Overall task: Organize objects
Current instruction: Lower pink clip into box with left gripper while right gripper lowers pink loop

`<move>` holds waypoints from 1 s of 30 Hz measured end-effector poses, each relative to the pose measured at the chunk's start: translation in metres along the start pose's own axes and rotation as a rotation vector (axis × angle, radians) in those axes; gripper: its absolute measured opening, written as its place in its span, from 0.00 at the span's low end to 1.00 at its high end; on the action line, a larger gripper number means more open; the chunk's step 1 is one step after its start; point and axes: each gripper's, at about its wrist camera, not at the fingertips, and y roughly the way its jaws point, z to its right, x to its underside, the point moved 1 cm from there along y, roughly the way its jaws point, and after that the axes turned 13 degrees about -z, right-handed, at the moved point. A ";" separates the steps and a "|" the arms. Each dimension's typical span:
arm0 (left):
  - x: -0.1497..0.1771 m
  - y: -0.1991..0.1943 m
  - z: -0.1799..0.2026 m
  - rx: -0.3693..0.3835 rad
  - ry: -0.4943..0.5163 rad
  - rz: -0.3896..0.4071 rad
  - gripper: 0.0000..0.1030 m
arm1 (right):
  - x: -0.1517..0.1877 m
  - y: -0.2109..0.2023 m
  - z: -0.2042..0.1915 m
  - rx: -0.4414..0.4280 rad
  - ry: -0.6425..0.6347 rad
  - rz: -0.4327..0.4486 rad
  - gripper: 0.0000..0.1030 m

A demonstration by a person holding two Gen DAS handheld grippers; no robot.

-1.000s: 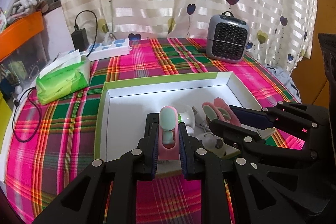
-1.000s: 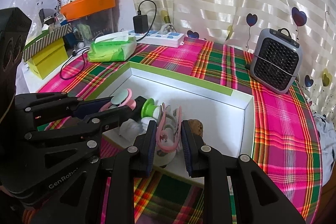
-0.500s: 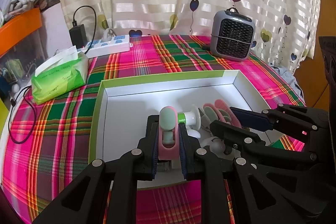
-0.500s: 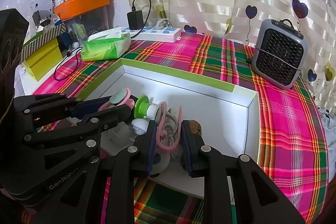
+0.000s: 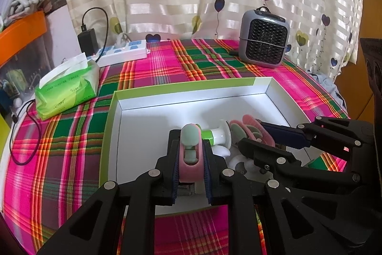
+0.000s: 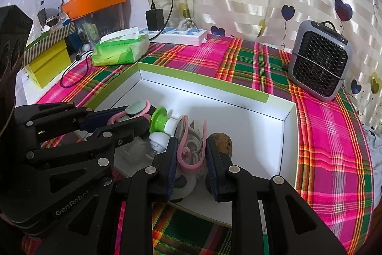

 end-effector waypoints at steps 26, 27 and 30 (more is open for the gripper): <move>0.007 -0.005 -0.002 0.031 -0.007 0.009 0.23 | 0.006 -0.007 -0.001 0.004 -0.012 0.033 0.24; 0.007 -0.004 -0.002 0.029 -0.005 0.009 0.24 | 0.006 -0.007 -0.001 0.004 -0.013 0.033 0.24; 0.008 -0.005 -0.001 0.029 -0.003 0.011 0.25 | 0.007 -0.007 0.000 -0.004 -0.012 0.032 0.25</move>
